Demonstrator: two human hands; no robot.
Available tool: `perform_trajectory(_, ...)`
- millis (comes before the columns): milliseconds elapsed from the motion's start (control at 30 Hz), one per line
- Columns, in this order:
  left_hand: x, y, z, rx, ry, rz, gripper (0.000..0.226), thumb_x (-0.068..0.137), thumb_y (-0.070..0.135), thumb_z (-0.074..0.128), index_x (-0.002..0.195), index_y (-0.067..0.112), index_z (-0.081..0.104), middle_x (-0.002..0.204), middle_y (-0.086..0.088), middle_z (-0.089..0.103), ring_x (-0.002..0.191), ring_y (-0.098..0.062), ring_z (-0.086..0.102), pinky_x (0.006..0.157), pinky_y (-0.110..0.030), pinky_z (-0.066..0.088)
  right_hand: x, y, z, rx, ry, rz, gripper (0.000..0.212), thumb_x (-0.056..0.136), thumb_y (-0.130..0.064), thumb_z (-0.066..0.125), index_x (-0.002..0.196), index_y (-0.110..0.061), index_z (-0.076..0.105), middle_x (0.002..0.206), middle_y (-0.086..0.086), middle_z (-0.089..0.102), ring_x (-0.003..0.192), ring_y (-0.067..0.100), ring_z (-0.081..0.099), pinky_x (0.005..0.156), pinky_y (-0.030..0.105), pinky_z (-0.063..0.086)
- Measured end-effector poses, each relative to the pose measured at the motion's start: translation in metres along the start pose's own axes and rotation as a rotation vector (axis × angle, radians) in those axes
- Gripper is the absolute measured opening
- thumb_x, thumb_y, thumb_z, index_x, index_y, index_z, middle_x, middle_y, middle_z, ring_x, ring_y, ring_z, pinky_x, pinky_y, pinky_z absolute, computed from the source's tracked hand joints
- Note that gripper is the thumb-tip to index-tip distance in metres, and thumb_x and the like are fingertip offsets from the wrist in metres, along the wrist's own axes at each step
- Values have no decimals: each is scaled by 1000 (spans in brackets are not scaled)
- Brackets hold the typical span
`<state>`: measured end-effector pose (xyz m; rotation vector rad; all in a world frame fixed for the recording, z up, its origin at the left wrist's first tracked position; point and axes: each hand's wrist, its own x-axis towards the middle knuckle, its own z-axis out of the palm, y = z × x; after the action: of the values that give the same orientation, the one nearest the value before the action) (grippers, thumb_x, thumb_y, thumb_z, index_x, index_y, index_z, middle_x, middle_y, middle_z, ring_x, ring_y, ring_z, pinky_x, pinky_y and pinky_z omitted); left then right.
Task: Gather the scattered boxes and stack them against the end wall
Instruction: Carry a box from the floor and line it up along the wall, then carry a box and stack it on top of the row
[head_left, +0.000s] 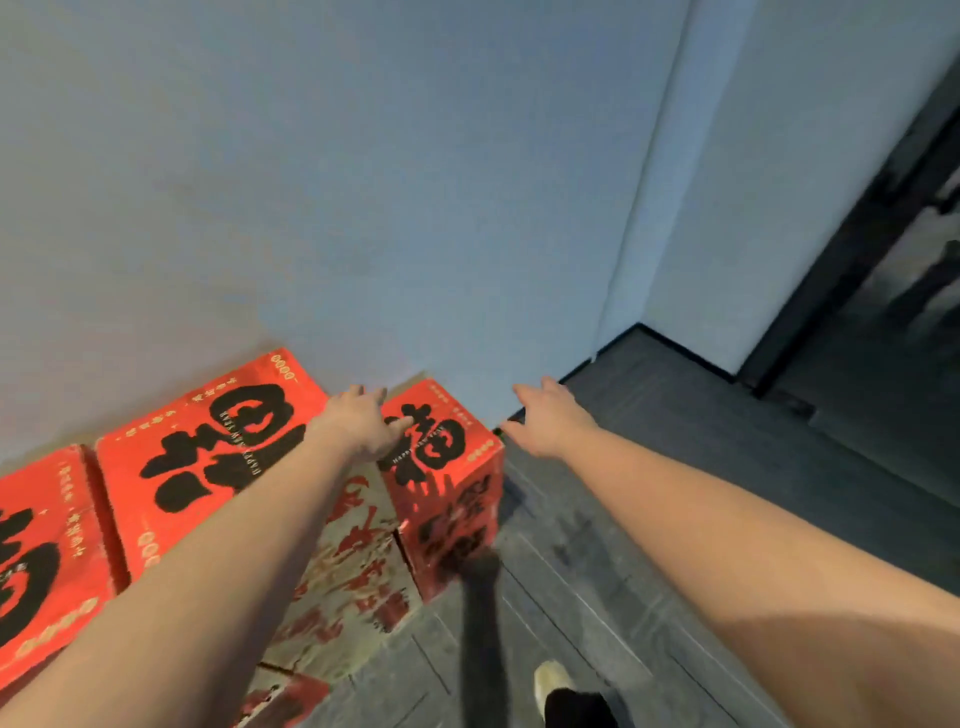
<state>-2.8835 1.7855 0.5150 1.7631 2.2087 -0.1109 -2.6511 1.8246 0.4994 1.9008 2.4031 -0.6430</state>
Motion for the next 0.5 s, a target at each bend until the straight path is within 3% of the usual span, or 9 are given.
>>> perform_trajectory(200,-25,170,18,122,-47,349,69,93,55,44,147,13,32,150,-17,31,139,-32,31,112,-37,27,-109,145,-34,59,13,354,68,95,-52,47,150,-18,26,159,17,11,145,34,16,112,50,32)
perform_trajectory(333,-67,294,39,191,-89,570,68,93,57,43,145,15,33,151,-16,29,138,-33,32,112,-39,30,-200,237,-47,117,59,551,68,96,-52,45,152,-19,22,156,15,18,143,34,21,111,49,33)
perform_trajectory(500,-157,457,87,338,-136,850,72,91,61,41,149,22,26,158,-8,17,143,-30,21,112,-47,29,-345,356,-43,232,150,833,64,95,-52,47,147,-18,30,147,15,32,136,35,31,107,48,37)
